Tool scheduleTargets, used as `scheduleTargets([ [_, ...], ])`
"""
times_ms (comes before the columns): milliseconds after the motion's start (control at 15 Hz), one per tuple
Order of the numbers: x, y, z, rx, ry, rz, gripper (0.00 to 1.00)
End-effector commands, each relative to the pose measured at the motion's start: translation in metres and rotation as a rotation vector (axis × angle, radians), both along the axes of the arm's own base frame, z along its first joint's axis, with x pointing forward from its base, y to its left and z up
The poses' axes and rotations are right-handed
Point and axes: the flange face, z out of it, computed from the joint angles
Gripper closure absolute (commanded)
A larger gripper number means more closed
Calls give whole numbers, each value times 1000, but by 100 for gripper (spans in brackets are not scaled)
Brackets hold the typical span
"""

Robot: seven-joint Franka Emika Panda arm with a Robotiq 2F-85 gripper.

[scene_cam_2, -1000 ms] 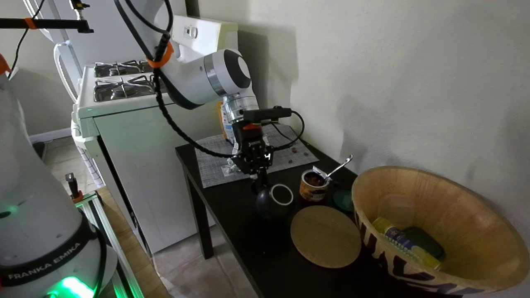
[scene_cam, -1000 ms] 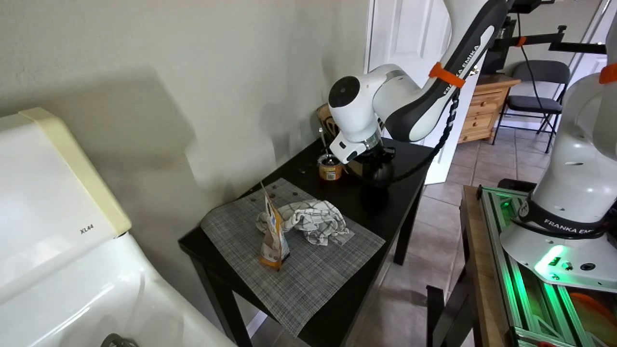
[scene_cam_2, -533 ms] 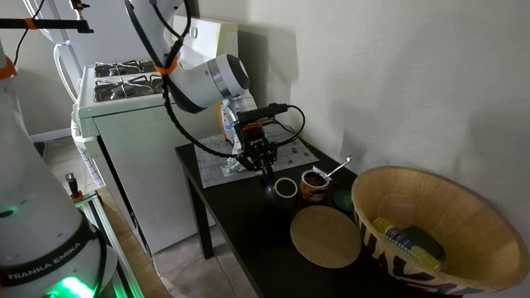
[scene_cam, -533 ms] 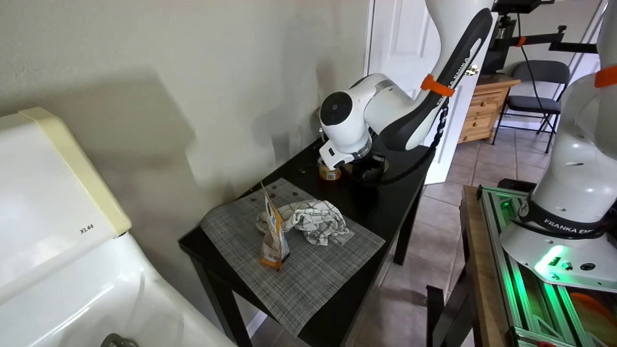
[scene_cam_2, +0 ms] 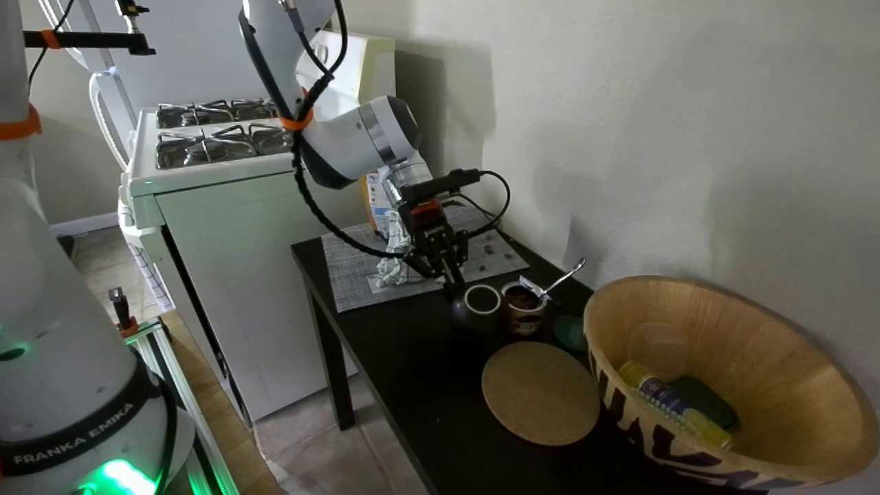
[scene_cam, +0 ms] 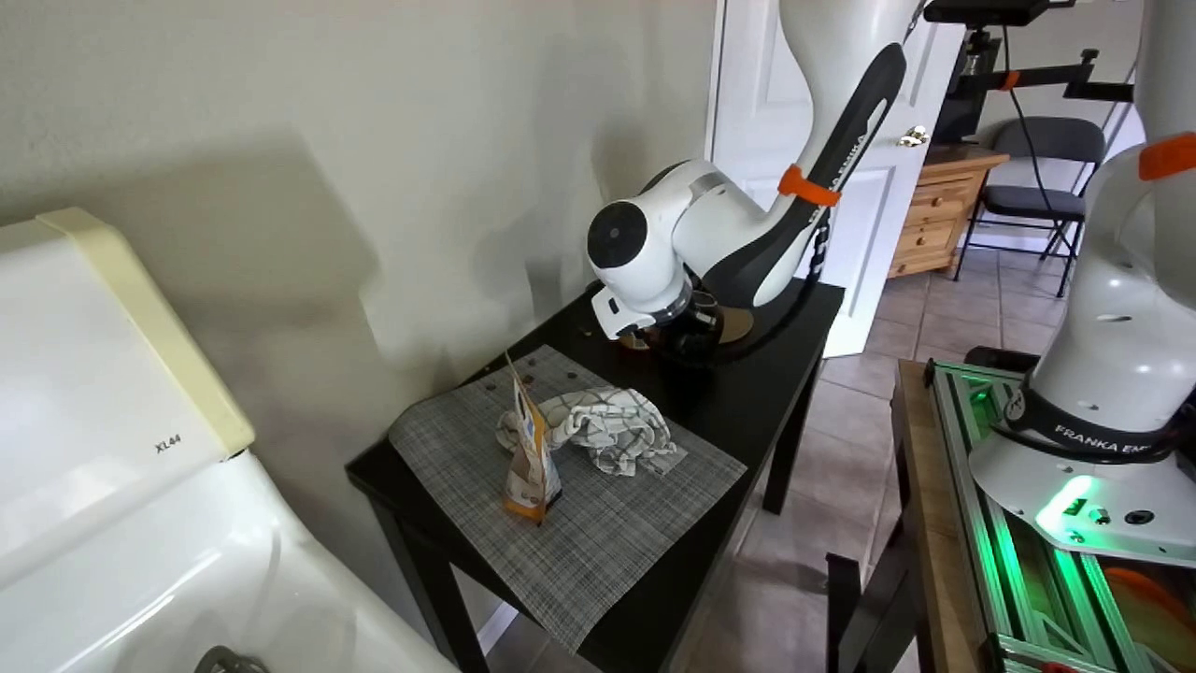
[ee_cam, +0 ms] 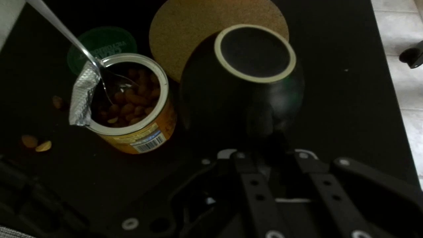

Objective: Move the mug to the table

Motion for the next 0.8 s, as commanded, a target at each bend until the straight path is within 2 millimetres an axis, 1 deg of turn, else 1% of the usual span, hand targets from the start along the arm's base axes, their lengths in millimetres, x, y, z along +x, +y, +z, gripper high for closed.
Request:
scheduleTargets([
  [0, 17, 6, -12, -17, 5, 1, 86],
  [67, 21, 7, -14, -12, 9, 2, 83],
  [133, 24, 8, -16, -10, 7, 4, 76],
  [267, 29, 11, -17, -6, 0, 7, 51],
  [333, 32, 12, -16, -3, -5, 8, 49],
  [400, 34, 13, -14, 1, -12, 8, 42],
  [600, 32, 17, 4, 45, -48, 15, 19],
  [733, 23, 15, 22, 101, -82, 21, 4],
])
